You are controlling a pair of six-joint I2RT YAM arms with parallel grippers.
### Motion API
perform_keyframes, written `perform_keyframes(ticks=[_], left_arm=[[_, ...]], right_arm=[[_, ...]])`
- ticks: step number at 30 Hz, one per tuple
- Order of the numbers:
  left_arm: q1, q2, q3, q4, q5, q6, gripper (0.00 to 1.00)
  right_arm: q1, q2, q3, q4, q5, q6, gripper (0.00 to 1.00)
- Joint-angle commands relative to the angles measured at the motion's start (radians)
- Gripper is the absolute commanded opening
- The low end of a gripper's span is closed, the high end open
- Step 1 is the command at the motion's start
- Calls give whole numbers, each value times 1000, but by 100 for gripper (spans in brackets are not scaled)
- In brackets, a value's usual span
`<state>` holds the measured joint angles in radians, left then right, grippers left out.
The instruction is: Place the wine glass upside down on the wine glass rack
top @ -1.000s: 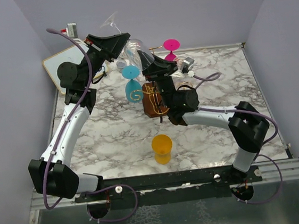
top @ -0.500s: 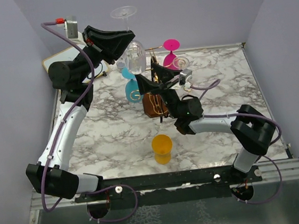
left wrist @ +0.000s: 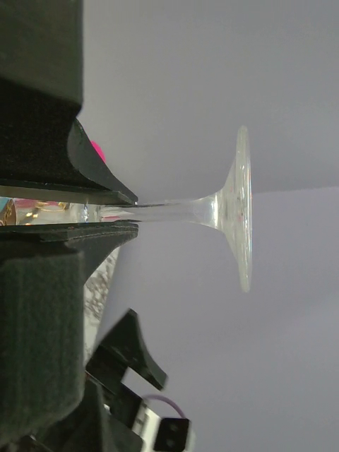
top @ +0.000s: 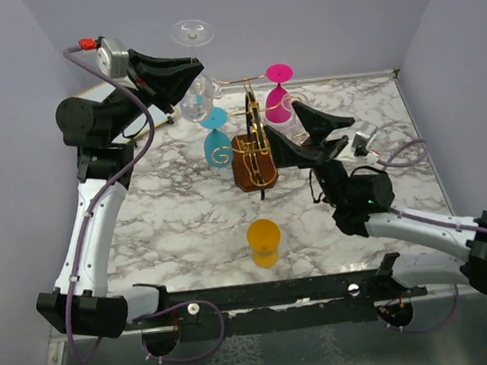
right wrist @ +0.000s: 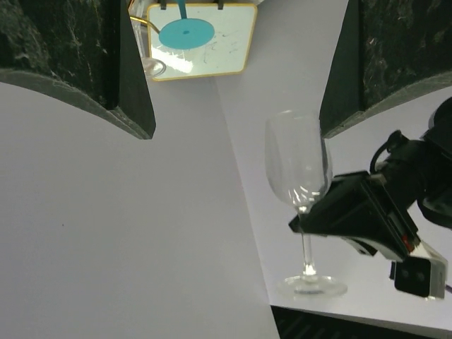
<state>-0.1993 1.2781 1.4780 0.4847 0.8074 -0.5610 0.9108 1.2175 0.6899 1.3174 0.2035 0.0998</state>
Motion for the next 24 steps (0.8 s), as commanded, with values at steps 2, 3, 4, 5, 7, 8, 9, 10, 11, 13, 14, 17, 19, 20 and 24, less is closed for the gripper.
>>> perform_keyframes(ticks=[2, 3, 4, 5, 7, 8, 9, 10, 11, 13, 14, 17, 19, 20, 24], left_arm=[[36, -151, -103, -70, 88, 258, 0], [40, -177, -141, -102, 91, 302, 0], [40, -208, -173, -144, 89, 354, 0], [40, -237, -200, -211, 85, 406, 0], [40, -296, -264, -299, 74, 499, 0], [40, -324, -300, -329, 77, 530, 0], [40, -360, -339, -354, 80, 560, 0], [40, -396, -383, -361, 87, 577, 0], [40, -429, -430, -360, 92, 580, 0], [40, -479, -507, -372, 112, 581, 0], [40, -502, -539, -381, 120, 580, 0], [38, -550, -618, -378, 141, 547, 0], [38, -573, -665, -348, 155, 499, 0], [39, -581, -685, -333, 165, 470, 0], [23, -598, -782, -249, 163, 376, 0]], right_arm=[[5, -171, -5, -364, -25, -69, 99], [5, -202, -17, -384, -7, -82, 99], [5, -226, -25, -413, 17, -91, 99], [5, -254, -29, -444, 42, -96, 99], [5, -298, -39, -504, 99, -93, 99], [5, -317, -51, -515, 112, -93, 99], [5, -333, -64, -519, 120, -88, 99], [5, -346, -76, -518, 131, -82, 99], [5, -355, -87, -520, 140, -76, 99], [5, -362, -94, -540, 163, -53, 99], [5, -362, -97, -551, 173, -39, 99], [5, -361, -107, -559, 179, -10, 99], [5, -361, -116, -559, 185, 6, 99], [5, -361, -118, -560, 190, 13, 99], [5, -366, -125, -563, 206, 49, 99]])
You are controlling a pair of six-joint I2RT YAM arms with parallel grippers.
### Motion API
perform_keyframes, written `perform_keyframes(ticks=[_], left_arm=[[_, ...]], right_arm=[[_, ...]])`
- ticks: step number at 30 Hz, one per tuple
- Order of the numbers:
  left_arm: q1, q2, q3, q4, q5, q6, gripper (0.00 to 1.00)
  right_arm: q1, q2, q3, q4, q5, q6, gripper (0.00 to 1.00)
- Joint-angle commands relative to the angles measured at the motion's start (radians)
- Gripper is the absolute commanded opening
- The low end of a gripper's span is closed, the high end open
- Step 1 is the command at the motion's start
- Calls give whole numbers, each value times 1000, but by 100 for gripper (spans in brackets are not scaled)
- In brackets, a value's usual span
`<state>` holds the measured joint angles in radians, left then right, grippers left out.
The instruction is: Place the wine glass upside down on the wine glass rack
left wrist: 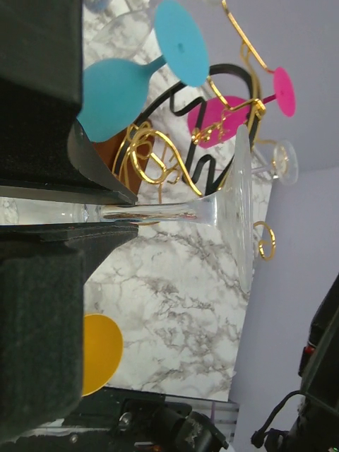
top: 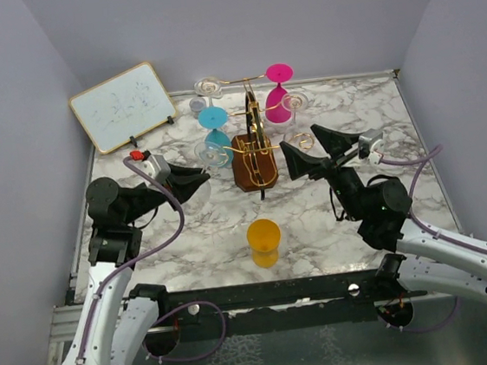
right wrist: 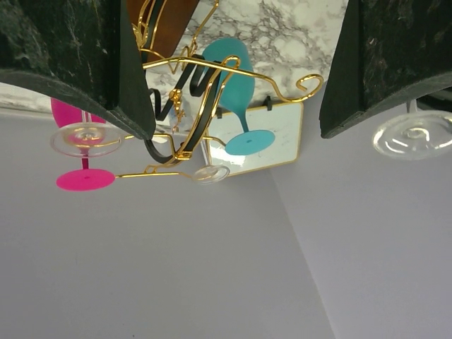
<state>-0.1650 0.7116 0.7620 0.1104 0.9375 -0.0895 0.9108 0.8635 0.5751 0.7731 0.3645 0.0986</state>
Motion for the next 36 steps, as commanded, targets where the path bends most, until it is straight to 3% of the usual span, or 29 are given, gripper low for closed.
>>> perform_keyframes(ticks=[1, 9, 21, 36], left_arm=[[-21, -36, -89, 147, 14, -102, 0], [-96, -7, -190, 253, -53, -120, 0], [-174, 48, -328, 575, -233, -95, 0], [-269, 65, -544, 963, -381, -48, 0]], right_arm=[[5, -13, -12, -21, 46, 59, 99], [5, -46, -24, -52, 53, 101, 99], [5, -82, -35, -67, 81, 81, 99], [5, -86, 64, -194, 120, 26, 99]])
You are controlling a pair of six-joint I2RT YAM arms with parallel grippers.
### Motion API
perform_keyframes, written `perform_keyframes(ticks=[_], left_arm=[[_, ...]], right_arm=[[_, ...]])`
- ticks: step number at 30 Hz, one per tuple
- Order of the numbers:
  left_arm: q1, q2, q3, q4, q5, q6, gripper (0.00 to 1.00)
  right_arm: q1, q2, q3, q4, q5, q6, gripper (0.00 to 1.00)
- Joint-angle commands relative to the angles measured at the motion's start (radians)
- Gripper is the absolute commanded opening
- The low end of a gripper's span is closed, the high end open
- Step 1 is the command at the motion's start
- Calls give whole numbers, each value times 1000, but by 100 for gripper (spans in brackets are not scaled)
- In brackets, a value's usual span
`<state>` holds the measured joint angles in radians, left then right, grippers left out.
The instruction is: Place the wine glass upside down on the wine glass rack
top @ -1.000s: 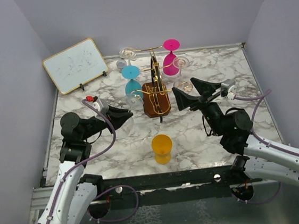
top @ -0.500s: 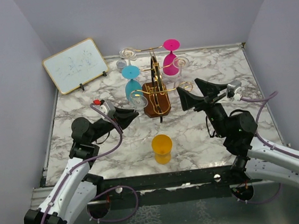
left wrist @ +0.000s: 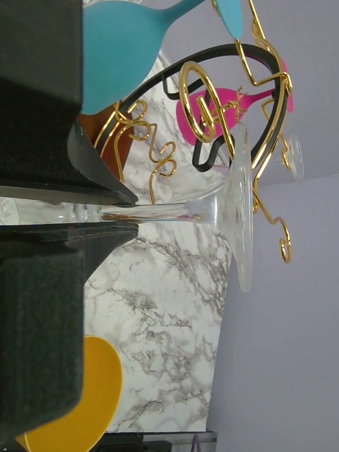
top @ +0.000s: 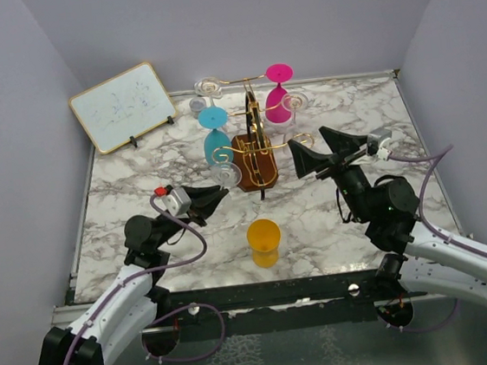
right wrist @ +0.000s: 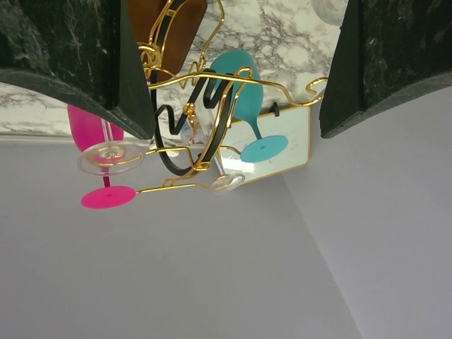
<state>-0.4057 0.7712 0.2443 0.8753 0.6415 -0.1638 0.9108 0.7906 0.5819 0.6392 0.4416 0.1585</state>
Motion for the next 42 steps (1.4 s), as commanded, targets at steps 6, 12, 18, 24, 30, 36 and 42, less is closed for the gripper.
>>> perform_keyframes(ticks=[6, 12, 18, 24, 30, 36, 42], left_arm=[[-35, 69, -14, 243, -123, 12, 0], [-36, 182, 47, 259, -107, 8, 0], [-41, 271, 96, 275, -107, 27, 0], [-41, 316, 116, 265, -113, 58, 0], [-41, 335, 132, 261, -167, 91, 0], [-40, 365, 158, 265, -193, 107, 0], [-25, 389, 172, 277, -229, 120, 0]], right_arm=[[5, -35, 73, -74, 78, -51, 99], [5, -45, 71, -84, 109, -63, 99], [5, -49, 79, -87, 111, -79, 99], [5, -52, 72, -95, 104, -70, 99], [5, -44, 77, -98, 99, -89, 99], [5, -31, 72, -93, 98, -86, 99], [5, -25, 72, -90, 102, -82, 99]])
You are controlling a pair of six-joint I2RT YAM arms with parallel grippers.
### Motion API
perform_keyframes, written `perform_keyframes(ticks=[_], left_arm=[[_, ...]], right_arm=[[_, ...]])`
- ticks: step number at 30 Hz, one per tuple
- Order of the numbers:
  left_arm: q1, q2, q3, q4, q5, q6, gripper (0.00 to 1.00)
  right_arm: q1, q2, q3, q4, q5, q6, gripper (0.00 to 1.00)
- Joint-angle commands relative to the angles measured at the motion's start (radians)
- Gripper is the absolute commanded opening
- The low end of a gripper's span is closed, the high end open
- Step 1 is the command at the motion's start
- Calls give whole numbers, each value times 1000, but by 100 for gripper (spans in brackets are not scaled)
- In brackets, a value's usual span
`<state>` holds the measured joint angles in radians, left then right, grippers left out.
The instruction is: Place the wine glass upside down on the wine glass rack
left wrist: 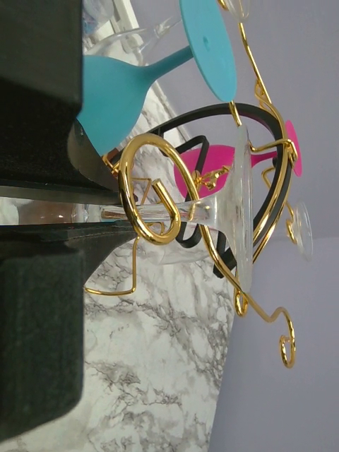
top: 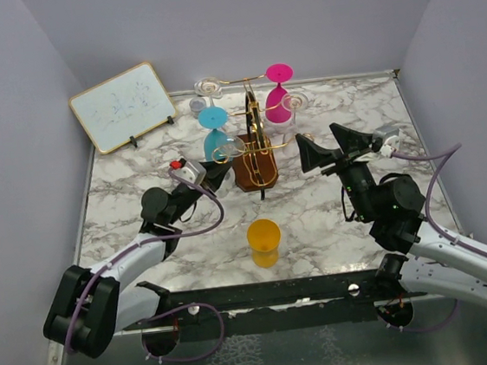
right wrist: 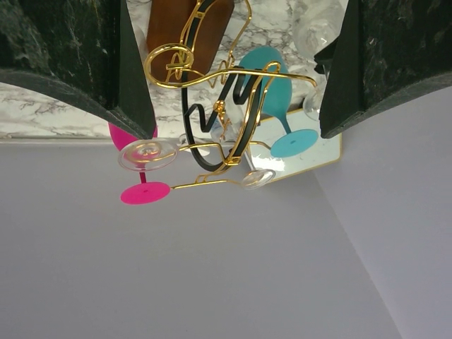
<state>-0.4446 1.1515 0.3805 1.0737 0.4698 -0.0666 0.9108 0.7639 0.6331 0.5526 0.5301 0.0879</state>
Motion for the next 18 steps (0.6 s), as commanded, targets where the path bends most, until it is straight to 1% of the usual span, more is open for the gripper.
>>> perform_keyframes(ticks=[1, 9, 14, 16, 18], left_arm=[[17, 10, 37, 80, -64, 24, 0], [48, 1, 31, 77, -86, 10, 0], [50, -34, 0, 106, -23, 13, 0], [50, -45, -11, 105, -43, 13, 0], [54, -49, -12, 91, -92, 16, 0]], right_arm=[[5, 1, 21, -2, 13, -13, 99], [5, -1, 4, 4, 10, -6, 99], [5, -5, -10, 12, 11, -3, 99], [5, -7, -13, 9, 16, -1, 99], [5, -9, -15, 4, 15, 0, 99]])
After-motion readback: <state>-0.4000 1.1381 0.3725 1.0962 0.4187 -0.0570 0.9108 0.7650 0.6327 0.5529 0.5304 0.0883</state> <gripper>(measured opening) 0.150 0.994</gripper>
